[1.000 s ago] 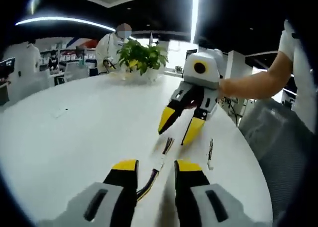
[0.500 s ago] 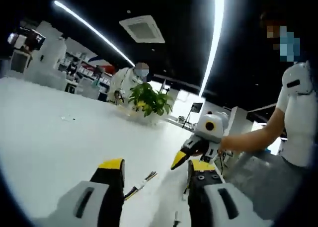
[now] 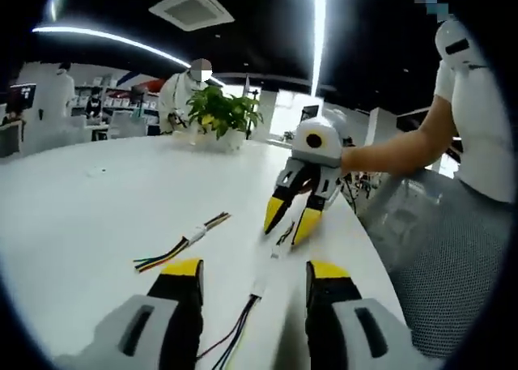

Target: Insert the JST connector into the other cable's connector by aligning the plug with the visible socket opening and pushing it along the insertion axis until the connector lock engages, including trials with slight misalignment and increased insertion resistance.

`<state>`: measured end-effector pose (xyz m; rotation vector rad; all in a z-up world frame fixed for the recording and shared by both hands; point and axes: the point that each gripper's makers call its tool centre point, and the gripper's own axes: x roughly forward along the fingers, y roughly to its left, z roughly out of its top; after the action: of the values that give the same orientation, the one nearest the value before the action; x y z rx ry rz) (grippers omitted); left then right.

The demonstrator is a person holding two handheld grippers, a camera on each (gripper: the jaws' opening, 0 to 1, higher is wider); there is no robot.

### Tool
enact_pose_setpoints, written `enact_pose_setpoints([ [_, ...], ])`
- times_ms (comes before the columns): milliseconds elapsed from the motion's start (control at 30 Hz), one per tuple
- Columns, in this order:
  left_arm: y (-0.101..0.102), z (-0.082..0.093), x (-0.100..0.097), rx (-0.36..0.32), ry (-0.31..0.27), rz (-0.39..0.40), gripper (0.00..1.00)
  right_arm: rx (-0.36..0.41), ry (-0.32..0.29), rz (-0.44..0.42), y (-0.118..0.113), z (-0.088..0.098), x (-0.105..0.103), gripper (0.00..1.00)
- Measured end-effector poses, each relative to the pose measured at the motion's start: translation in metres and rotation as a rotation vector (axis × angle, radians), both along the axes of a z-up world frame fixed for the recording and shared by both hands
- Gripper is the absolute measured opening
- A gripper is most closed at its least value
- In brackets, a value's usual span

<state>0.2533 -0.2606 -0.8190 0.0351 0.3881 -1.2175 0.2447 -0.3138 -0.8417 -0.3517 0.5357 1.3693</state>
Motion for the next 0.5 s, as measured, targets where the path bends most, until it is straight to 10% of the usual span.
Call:
enact_pose_setpoints([
  [500,0.004,-0.018,-0.009,0.040,0.034,0.019,0.27,-0.031,-0.027,0.037,0.005,-0.010,0.000,0.09],
])
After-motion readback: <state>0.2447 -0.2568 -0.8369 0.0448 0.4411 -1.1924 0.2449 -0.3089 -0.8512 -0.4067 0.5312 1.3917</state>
